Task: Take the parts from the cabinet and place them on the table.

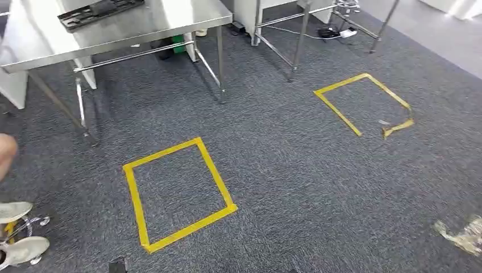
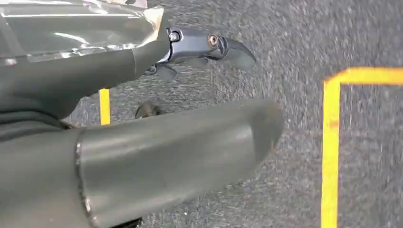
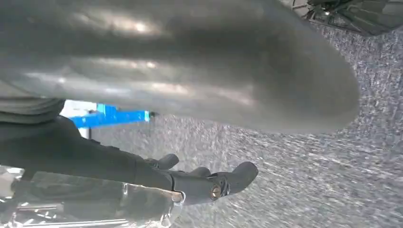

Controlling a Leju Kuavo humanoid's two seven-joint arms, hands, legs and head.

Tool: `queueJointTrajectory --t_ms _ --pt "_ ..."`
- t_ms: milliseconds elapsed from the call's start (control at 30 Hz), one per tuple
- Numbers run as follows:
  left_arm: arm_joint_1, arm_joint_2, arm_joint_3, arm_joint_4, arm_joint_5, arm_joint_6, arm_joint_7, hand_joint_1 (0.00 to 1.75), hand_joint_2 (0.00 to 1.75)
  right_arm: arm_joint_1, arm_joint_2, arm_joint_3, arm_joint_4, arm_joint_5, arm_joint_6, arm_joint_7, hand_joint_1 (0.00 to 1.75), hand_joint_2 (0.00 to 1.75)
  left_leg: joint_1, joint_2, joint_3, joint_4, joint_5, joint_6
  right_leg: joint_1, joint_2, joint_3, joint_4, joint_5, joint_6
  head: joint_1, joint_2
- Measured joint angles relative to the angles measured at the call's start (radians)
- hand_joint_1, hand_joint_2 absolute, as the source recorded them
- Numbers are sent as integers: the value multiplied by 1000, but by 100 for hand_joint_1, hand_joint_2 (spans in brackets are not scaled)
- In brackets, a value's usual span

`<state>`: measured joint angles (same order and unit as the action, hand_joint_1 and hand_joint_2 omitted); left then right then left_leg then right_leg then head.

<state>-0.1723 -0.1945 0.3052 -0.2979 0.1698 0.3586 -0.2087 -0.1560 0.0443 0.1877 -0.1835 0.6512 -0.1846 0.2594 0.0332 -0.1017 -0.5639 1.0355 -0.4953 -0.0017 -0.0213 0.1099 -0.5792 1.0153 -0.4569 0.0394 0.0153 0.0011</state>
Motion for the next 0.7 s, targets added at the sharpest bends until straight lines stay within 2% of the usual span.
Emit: queueJointTrajectory --t_ms 67,100,133,167,200,267,300,333,367,400,433,467,500,600,633,667,700 --pt "3 0 0 0 0 0 3 0 0 8 0 0 0 0 -3 -2 0 0 -13 21 -4 0 1 14 -3 24 -10 -8 11 18 -1 0" --pt "2 -1 0 0 0 0 3 0 0 13 -2 -1 0 -1 -3 -2 0 0 -10 37 -2 -6 7 24 -2 38 -22 -12 14 28 -2 0" --pt "-1 -2 0 -1 -1 0 3 0 0 17 -3 -3 1 0 -3 -2 0 0 -7 53 -1 -14 14 34 -7 -1 -24 2 8 28 -1 0" --pt "-1 -2 0 -1 -1 0 3 0 0 16 0 -3 1 0 -3 -2 0 0 -8 65 0 -16 14 44 1 -53 -45 40 -15 25 6 0" --pt "1 -1 0 -1 -2 -2 4 0 0 12 1 -4 0 0 -3 -2 0 0 -11 82 -1 -16 14 46 2 -81 -82 114 -49 22 12 0" --pt "7 0 0 -1 1 -3 3 0 0 12 1 -6 0 2 -3 -2 0 0 -17 119 -3 -16 12 48 0 -98 -160 281 -111 21 11 0" --pt "10 3 1 -1 2 -8 3 0 0 16 1 -6 1 2 -3 -2 0 0 -18 134 -3 -16 12 48 -1 -100 -174 317 -117 26 12 0" --pt "12 5 1 -1 3 -13 0 0 0 21 1 -7 1 0 -3 -2 0 0 -17 145 -3 -15 12 48 -1 -101 -161 297 -107 33 11 0" --pt "13 6 1 -1 3 -18 -2 0 0 24 0 -8 1 -3 -3 -3 0 0 -17 156 -3 -15 12 48 -2 -105 -123 235 -83 41 13 0" --pt "14 6 1 -1 3 -23 -4 0 0 26 -2 -11 1 -7 -4 -4 0 0 -17 166 -2 -15 11 46 -2 -116 -65 131 -49 49 12 0" --pt "14 6 1 -1 0 -26 -5 0 0 25 -2 -15 1 -11 -5 -6 0 0 -17 174 0 -15 11 44 0 -145 -5 29 -22 51 12 0" --pt "15 8 1 -2 -3 -28 -4 0 0 23 -2 -18 0 -15 -6 -9 0 0 -23 184 4 -16 9 40 7 -180 16 -9 -16 38 13 0" --pt "16 11 1 -2 -13 -28 -4 0 0 24 -2 -24 0 -22 -13 -13 0 0 -26 190 7 -17 6 31 15 -175 18 -18 -9 28 11 0" --pt "15 17 1 -2 -37 -33 5 0 0 32 -4 -42 1 -34 -21 -23 0 0 -25 214 19 -25 6 14 19 -147 8 -16 -7 7 9 0" --pt "14 19 1 -3 -42 -35 7 0 0 34 -4 -48 1 -35 -24 -24 0 0 -19 197 16 -19 -2 5 -5 -136 22 -25 2 -6 6 0" --pt "14 29 1 -3 -50 -43 8 0 0 35 -2 -52 1 -37 -30 -28 0 0 -18 148 7 11 -29 2 -4 -126 23 -25 4 -9 3 0" --pt "16 31 1 -3 -52 -46 10 0 0 35 -3 -57 1 -40 -34 -29 0 0 -17 118 -20 78 -75 2 -4 -119 22 -25 6 -22 2 0"
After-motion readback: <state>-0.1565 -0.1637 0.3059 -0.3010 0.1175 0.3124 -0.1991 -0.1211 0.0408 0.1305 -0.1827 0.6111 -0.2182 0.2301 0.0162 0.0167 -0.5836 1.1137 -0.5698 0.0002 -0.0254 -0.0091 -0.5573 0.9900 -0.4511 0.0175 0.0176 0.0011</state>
